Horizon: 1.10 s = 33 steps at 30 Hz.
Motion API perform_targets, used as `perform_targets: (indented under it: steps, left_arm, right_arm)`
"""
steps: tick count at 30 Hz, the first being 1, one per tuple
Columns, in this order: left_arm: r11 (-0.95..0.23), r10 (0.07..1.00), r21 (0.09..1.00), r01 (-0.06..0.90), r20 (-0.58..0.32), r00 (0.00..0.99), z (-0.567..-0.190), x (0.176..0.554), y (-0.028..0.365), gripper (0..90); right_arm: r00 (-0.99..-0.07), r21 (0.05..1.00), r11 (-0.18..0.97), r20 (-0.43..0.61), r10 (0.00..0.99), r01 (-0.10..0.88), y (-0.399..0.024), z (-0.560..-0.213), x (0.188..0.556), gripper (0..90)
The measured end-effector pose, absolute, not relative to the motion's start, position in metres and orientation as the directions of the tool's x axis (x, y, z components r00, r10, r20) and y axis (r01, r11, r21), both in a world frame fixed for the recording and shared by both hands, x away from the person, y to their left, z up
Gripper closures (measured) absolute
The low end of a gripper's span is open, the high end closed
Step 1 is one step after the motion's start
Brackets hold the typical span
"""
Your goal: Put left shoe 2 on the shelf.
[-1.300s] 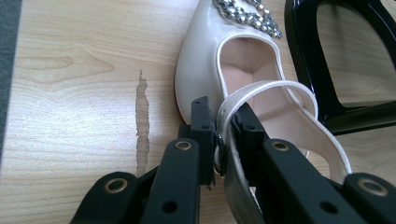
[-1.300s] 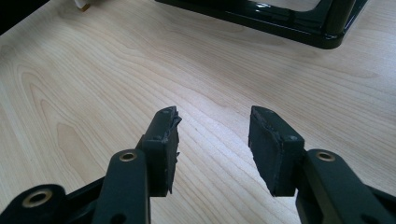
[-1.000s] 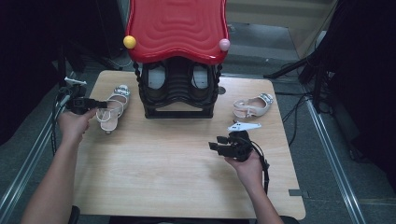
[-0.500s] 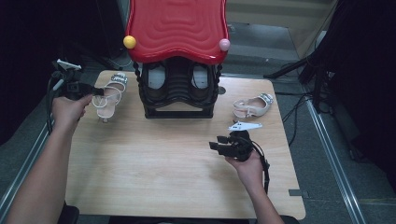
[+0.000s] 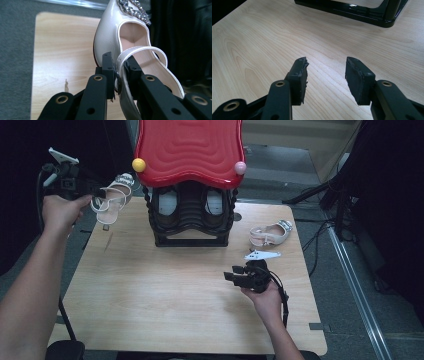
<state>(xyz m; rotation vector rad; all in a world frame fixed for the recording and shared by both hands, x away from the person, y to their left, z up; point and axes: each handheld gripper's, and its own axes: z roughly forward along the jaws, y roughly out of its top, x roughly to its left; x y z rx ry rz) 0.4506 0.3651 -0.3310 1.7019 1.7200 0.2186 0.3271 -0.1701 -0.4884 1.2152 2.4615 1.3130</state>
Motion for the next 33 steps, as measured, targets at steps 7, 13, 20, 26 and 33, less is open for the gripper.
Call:
perform_targets:
  steps: [7, 13, 20, 26, 33]
  left_arm:
    - [0.119, 0.928, 0.604, 0.788, -0.35, 0.127, -0.284, 0.453, 0.362, 82.2]
    - [0.131, 0.918, 0.622, 0.772, -0.369, 0.142, -0.249, 0.452, 0.363, 82.2]
    - [0.123, 0.923, 0.655, 0.746, -0.352, 0.158, -0.204, 0.446, 0.361, 82.2]
    - [0.109, 0.922, 0.694, 0.712, -0.338, 0.189, -0.161, 0.44, 0.348, 82.2]
    - [0.079, 0.92, 0.736, 0.672, -0.312, 0.235, -0.116, 0.437, 0.318, 82.2]
  right_arm:
    - [-0.675, 0.734, 0.308, 0.268, 0.688, 0.606, -0.17, -0.488, 0.327, 53.1]
    - [-0.673, 0.732, 0.307, 0.269, 0.689, 0.608, -0.171, -0.488, 0.328, 53.0]
    - [-0.67, 0.732, 0.304, 0.27, 0.692, 0.61, -0.171, -0.489, 0.328, 53.0]
    - [-0.669, 0.732, 0.304, 0.269, 0.693, 0.609, -0.171, -0.489, 0.328, 53.0]
    - [-0.669, 0.734, 0.302, 0.269, 0.693, 0.609, -0.171, -0.489, 0.329, 52.9]
